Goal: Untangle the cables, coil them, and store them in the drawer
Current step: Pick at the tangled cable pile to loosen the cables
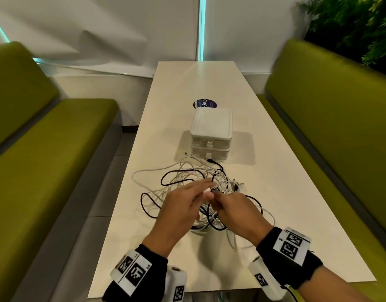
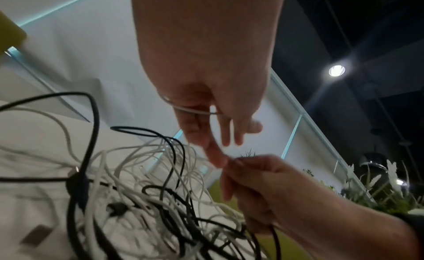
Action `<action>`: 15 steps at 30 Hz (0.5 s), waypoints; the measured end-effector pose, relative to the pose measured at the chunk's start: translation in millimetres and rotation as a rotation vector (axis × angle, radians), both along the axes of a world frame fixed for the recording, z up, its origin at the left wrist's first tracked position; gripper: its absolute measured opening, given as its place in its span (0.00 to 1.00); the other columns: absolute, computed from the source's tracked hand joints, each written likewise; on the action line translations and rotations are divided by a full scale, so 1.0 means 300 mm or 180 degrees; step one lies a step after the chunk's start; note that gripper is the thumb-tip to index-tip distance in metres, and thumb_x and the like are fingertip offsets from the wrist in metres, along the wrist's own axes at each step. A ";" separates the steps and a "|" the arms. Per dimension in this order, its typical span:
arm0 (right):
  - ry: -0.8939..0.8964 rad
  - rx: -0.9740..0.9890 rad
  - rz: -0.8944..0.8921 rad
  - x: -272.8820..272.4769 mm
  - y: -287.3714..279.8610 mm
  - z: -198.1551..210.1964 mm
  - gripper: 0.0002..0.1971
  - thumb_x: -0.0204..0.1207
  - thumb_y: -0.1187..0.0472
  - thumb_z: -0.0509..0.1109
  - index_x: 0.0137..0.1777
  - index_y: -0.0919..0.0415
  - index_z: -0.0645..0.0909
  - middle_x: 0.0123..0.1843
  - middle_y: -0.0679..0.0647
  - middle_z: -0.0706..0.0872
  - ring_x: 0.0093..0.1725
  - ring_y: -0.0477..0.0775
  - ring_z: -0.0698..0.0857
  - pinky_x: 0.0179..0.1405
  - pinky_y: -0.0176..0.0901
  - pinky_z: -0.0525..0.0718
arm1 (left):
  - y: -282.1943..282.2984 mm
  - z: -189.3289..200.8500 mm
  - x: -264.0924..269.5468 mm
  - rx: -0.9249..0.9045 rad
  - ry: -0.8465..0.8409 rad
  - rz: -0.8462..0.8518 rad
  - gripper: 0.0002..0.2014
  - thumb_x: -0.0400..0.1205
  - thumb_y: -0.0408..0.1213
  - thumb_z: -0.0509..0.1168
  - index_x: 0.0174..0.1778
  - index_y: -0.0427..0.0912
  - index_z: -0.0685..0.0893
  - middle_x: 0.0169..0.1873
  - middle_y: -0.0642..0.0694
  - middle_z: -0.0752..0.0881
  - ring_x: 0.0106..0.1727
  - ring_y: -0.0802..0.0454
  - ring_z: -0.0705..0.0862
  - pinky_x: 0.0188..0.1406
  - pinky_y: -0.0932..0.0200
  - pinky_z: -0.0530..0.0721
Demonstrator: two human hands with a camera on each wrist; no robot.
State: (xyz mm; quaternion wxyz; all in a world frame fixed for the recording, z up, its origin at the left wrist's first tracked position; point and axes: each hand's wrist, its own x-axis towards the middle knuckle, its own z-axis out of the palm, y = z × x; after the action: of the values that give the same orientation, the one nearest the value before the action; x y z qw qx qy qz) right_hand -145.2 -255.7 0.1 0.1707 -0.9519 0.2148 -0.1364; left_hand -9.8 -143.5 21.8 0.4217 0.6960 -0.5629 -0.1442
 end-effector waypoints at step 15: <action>-0.0232 0.0259 0.0050 -0.026 -0.033 -0.010 0.17 0.85 0.40 0.50 0.37 0.45 0.64 0.23 0.45 0.71 0.24 0.45 0.72 0.25 0.34 0.66 | 0.053 -0.001 0.181 -0.0347 -0.0374 0.0949 0.24 0.85 0.61 0.48 0.30 0.52 0.75 0.24 0.54 0.78 0.30 0.60 0.77 0.28 0.67 0.68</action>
State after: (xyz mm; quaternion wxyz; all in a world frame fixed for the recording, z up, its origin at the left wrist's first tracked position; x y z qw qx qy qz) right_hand -152.9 -265.7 -2.9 0.2180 -0.9403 0.2063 -0.1607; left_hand 44.5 -127.7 21.4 0.4420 0.7551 -0.4841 -0.0084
